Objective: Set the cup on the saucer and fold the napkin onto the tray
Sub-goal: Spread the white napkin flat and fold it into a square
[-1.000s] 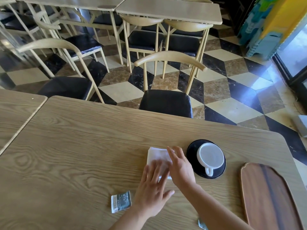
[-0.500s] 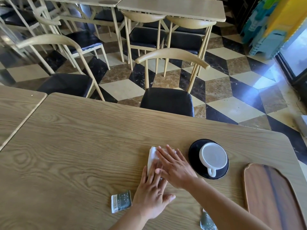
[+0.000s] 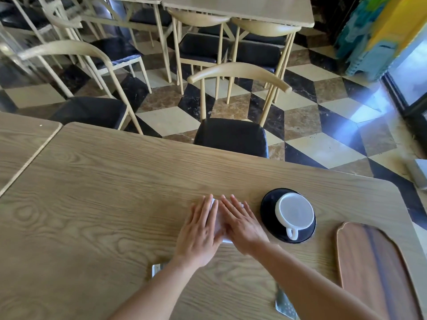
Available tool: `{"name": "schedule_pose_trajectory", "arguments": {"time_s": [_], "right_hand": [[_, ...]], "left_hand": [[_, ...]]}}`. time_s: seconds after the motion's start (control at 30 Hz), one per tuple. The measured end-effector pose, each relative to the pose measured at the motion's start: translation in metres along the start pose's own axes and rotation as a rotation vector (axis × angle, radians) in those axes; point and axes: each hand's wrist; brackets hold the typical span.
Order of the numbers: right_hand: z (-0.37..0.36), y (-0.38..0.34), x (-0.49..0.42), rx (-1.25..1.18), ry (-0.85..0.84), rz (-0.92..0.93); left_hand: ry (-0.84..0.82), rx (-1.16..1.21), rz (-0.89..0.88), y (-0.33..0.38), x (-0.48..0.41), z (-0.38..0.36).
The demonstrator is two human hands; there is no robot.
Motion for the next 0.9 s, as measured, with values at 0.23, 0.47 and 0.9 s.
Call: {"name": "schedule_pose_trajectory", "arguments": {"time_s": [0.23, 0.47, 0.9], "right_hand": [[-0.005, 0.002, 0.001, 0.064, 0.01, 0.023], [0.017, -0.004, -0.008, -0.02, 0.033, -0.138], [0.053, -0.029, -0.03, 0.26, -0.074, -0.266]], "left_hand": [[-0.202, -0.164, -0.04, -0.012, -0.011, -0.018], [-0.218, -0.209, 0.041, -0.005, -0.006, -0.004], [-0.118, 0.181, 0.551, 0.023, 0.002, 0.018]]}}
Point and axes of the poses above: each hand's wrist, its own x-axis away from the middle knuckle, its own z-axis out of the back of the hand, y = z × x, and after that the axes turned 4 degrees about z, right-handed
